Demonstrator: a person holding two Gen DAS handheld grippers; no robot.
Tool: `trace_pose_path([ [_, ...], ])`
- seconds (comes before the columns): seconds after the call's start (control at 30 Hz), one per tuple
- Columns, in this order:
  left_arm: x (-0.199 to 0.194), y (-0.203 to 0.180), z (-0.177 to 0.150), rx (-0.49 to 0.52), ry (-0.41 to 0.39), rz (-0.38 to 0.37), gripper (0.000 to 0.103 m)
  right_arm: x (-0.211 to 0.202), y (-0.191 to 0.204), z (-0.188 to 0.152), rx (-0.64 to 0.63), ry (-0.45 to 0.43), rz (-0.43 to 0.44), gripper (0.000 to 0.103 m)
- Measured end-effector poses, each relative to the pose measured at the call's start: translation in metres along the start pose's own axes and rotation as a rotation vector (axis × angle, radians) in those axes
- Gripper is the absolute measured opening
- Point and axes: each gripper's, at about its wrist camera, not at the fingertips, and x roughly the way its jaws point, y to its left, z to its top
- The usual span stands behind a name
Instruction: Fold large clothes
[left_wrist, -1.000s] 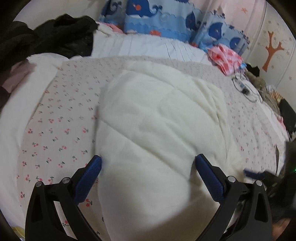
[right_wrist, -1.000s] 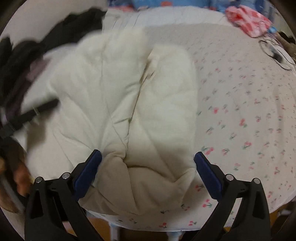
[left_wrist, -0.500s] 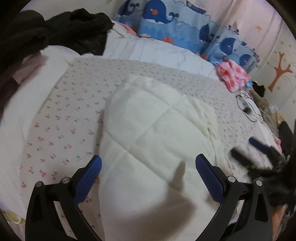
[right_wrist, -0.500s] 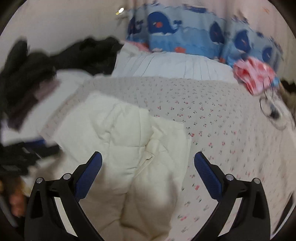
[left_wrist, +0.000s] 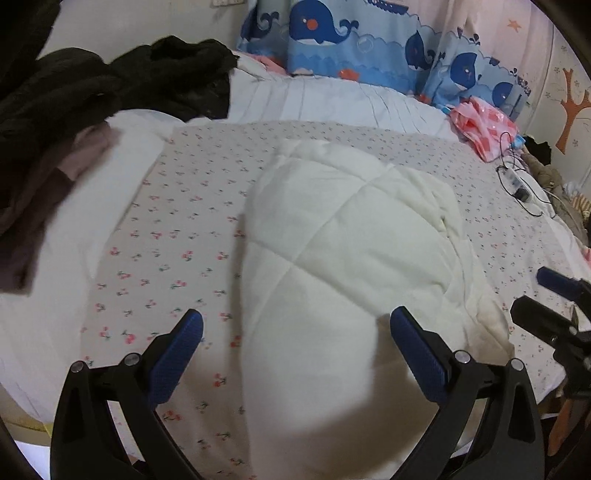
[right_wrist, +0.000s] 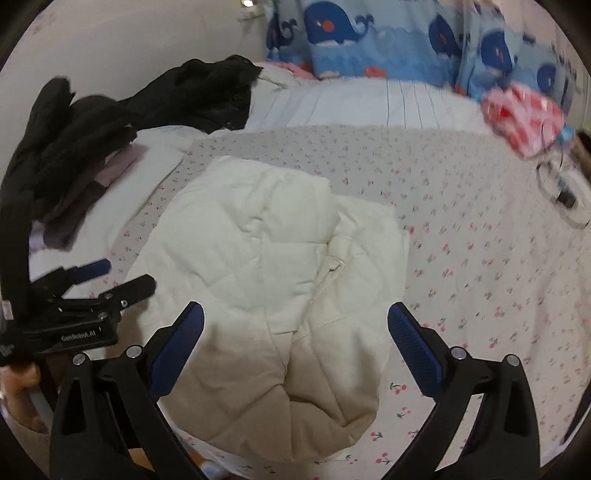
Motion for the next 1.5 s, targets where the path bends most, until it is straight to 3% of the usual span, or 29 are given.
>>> trace_pose_path([
  [0.07,-0.004,0.001,-0.001,0.006,-0.02,0.043,0.097,0.001,0.008,-0.001,-0.032,-0.005,-0.055,0.096],
  [0.17,-0.007,-0.002,0.0,0.026,-0.035,0.076,0.097,0.013,0.01,-0.002,-0.013,0.017,-0.033,0.096],
  [1.5,-0.011,-0.015,-0.002,0.061,-0.059,0.082,0.097,0.023,0.024,0.005,-0.067,-0.053,-0.084,0.096],
])
